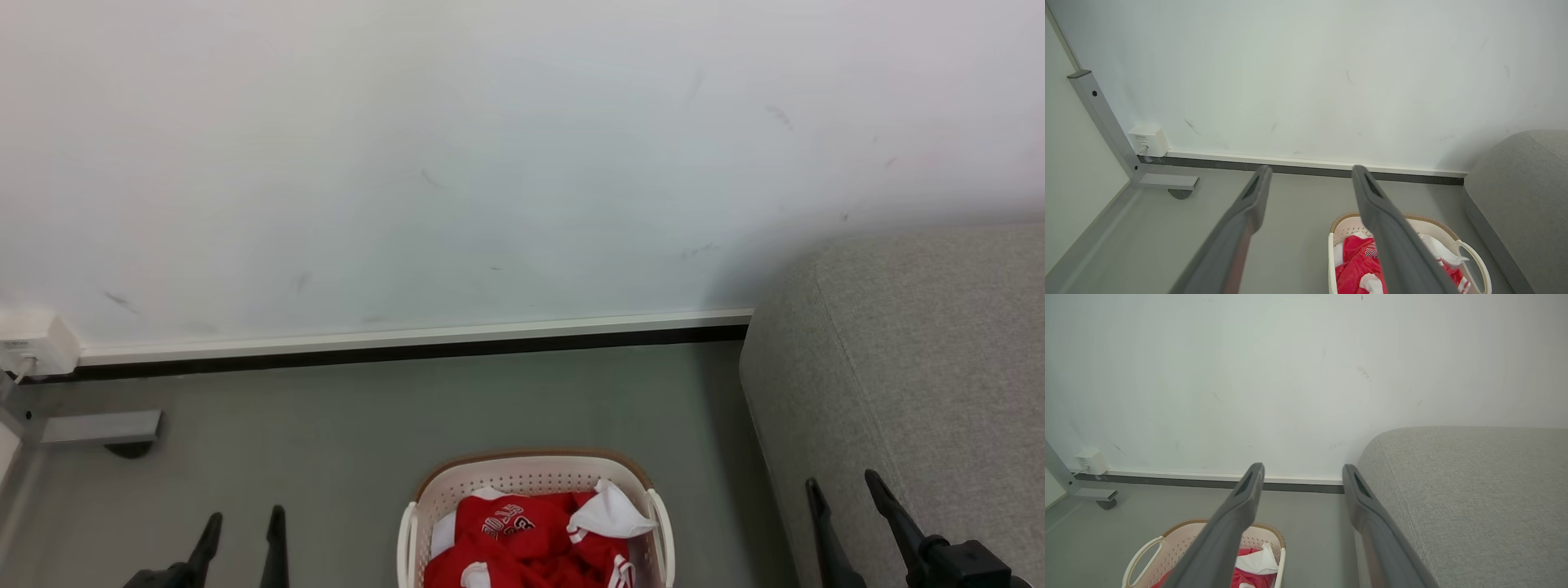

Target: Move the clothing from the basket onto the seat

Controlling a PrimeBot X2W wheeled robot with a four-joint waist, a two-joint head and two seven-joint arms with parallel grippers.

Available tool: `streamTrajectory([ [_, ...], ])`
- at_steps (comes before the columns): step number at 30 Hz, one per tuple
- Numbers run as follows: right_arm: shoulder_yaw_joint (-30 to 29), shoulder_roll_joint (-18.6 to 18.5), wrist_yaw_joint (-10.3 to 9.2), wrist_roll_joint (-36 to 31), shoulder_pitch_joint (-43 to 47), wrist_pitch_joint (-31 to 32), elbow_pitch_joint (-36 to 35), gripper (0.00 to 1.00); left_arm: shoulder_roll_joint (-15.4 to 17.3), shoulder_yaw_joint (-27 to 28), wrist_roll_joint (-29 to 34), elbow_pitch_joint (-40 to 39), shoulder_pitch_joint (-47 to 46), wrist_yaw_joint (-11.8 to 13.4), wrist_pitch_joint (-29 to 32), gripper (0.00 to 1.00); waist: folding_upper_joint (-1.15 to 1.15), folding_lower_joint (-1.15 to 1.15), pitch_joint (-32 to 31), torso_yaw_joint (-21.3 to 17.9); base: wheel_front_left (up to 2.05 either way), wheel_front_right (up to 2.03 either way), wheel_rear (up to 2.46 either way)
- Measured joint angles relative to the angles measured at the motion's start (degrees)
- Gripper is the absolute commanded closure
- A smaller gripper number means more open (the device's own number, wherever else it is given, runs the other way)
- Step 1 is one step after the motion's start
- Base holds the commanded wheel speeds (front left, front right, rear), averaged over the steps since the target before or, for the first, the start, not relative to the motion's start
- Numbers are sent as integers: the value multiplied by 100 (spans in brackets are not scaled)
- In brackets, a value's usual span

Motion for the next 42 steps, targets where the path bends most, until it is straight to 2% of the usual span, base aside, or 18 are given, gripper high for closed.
streamTrajectory([
  [12, 12, 2, 0, -7, -21, 0, -20, 0, -4, 1, 0, -55, 1, -11, 0, 0, 0, 0, 84, -142, 0, 0, 0],
  [26, 18, 63, 0, -44, -315, 0, -287, 0, 8, -241, 35, -220, -346, -42, 0, 0, 0, 0, 563, -604, 0, 0, 0],
  [34, 122, 124, 0, -191, -722, 0, -670, 0, 223, -808, 18, -120, -988, -43, 0, 0, 0, 0, 1252, -835, 0, 0, 0],
  [42, 209, 223, 0, -275, -1233, 0, -1125, 0, 686, -1851, -137, 466, -1918, -43, 0, 0, 0, 1, 2176, -1002, 0, 0, 0],
])
